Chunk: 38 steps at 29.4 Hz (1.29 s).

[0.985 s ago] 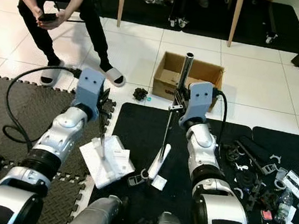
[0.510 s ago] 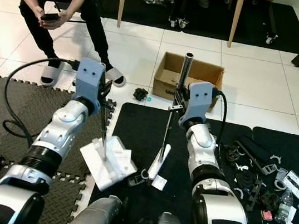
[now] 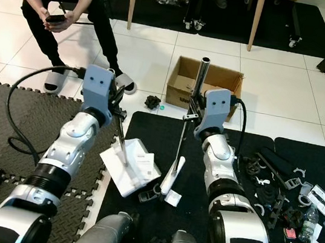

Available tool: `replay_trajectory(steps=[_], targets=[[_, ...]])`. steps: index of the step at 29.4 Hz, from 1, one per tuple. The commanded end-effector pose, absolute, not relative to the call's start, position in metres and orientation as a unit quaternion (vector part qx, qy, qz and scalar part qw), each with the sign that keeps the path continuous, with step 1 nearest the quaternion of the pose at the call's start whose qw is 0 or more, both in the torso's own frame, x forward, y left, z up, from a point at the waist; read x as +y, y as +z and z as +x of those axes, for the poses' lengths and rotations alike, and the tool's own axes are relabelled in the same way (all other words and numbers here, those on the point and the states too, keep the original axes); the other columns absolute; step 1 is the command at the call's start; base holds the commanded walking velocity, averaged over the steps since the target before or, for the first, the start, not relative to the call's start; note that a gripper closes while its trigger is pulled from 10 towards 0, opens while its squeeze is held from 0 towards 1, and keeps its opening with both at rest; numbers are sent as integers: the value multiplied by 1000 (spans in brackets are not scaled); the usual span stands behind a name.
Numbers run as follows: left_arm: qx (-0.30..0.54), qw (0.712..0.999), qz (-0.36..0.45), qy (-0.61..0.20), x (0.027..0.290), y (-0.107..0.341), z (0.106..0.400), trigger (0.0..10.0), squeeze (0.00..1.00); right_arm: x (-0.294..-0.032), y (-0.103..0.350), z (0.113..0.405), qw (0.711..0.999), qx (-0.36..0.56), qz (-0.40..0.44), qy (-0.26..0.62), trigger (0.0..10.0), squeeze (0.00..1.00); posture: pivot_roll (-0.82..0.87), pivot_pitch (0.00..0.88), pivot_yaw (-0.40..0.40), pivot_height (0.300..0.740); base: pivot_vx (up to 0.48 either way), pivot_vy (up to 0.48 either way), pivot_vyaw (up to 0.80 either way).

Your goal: Sweep floor

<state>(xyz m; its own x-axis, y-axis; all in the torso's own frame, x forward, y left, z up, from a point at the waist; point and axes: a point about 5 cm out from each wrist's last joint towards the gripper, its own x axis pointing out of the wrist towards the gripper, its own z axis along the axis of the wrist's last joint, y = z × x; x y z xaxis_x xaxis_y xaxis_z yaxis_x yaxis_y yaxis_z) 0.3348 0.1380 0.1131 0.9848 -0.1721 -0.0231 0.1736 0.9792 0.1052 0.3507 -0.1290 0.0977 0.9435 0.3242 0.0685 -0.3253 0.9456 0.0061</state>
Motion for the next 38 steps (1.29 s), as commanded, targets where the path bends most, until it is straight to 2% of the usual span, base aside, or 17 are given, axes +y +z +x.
replay_trajectory(steps=[1, 7, 11, 19, 26, 32, 38], targets=[[-28, 994, 64, -82, 138, 124, 335, 10000, 0, -128, 100, 352, 985, -36, 9, 168, 10000, 0, 18, 56, -4, 740, 0, 0, 0], [-27, 994, 72, -80, 141, 122, 335, 10000, 0, -128, 99, 352, 985, -36, 8, 168, 10000, 0, 17, 56, -3, 740, 0, 0, 0], [-15, 985, 148, -90, 157, 115, 333, 10000, 0, -134, 100, 353, 986, -34, 6, 160, 10000, 0, 26, 56, -6, 740, 0, 0, 0], [-9, 974, 205, -94, 175, 114, 332, 10000, 0, -148, 105, 358, 989, -31, -29, 143, 10000, 0, 33, 70, -3, 740, 0, 0, 0], [-1, 981, 170, -88, 171, 103, 331, 10000, 0, -152, 96, 355, 992, -13, -34, 121, 10000, 0, 45, 102, 1, 740, 0, 0, 0], [-9, 980, 159, -119, 159, 103, 332, 10000, 0, -151, 96, 355, 994, -13, -51, 94, 10000, 0, 55, 159, 11, 740, 0, 0, 0], [-13, 978, 170, -119, 165, 108, 335, 10000, 0, -153, 99, 358, 995, -15, -51, 83, 10000, 0, 63, 189, 18, 740, 0, 0, 0]])
